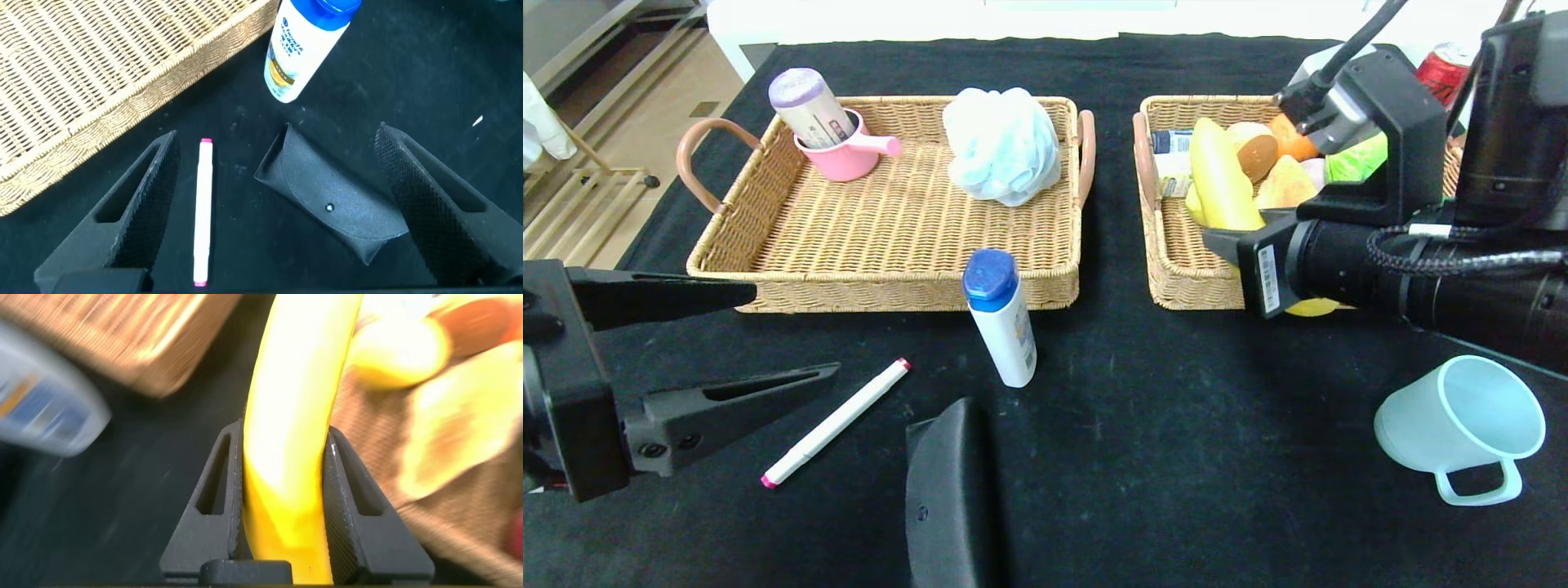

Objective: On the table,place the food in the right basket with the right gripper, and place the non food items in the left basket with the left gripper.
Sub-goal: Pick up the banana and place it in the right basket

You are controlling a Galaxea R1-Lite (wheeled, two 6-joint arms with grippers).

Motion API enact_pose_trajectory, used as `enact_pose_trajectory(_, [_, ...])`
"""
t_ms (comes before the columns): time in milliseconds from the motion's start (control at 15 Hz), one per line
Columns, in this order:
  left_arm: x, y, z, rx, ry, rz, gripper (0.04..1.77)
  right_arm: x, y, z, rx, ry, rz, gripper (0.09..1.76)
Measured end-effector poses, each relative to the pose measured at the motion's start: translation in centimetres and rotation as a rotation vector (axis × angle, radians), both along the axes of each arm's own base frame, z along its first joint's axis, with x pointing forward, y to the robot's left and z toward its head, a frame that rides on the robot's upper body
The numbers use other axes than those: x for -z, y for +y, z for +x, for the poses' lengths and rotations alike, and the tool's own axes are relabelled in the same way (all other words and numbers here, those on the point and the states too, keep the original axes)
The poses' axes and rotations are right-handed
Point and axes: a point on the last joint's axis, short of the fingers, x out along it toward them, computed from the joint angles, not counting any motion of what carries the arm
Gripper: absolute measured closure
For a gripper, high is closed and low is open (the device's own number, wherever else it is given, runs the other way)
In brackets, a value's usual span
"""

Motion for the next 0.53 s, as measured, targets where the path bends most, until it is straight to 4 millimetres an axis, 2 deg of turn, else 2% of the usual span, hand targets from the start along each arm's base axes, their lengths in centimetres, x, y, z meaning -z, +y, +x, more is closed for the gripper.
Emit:
enact_pose_trajectory(267, [0.0, 0.0, 0.0, 0.0, 0.001, 0.0, 0.09, -2.1, -2.1, 2.9, 0.114, -0.057, 0.052, 1.22])
enact_pose_trajectory(533, [0.0, 0.0, 0.0, 0.0, 0.001, 0.001, 0.09, -2.8, -3.6, 5.7, 0.204, -0.073, 0.112, 1.22])
